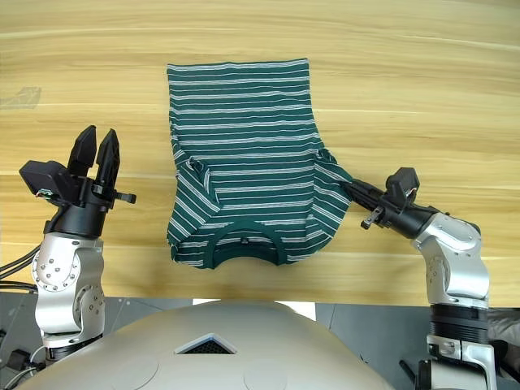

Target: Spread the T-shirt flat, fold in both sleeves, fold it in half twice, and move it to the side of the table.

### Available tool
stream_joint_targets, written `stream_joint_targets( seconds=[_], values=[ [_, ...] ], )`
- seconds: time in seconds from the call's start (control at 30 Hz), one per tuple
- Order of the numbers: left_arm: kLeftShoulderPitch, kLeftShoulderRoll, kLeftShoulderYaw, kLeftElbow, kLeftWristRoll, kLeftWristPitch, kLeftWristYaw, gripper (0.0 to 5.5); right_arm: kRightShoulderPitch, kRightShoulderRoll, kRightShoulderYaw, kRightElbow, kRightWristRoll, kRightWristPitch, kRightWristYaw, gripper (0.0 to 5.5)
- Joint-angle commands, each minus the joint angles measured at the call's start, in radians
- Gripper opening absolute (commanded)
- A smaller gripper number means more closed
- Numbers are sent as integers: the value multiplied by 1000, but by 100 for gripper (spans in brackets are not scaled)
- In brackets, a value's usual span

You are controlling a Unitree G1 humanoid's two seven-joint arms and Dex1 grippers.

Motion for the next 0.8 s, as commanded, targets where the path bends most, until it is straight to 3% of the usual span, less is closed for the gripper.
stream_joint_targets(
  seconds=[0.03, 0.17, 0.33, 0.77, 0.8],
  values=[
    [10, 7, -13, 3, 17, 0, -14, 144, 27, 2, 86, -56, -140, -68, -48, 4],
    [15, 7, -30, 8, 32, -4, -23, 144, 54, 42, 193, -185, -213, -63, -103, 4],
    [19, -2, -42, 15, 44, -10, -28, 144, 52, 74, 230, -268, -193, 7, -150, 4],
    [43, -1, -81, 21, 70, -15, -41, 144, 39, 119, 316, -208, -291, 85, -284, 4],
    [41, 0, -83, 23, 71, -15, -41, 144, 38, 124, 311, -211, -269, 89, -275, 35]
  ],
)
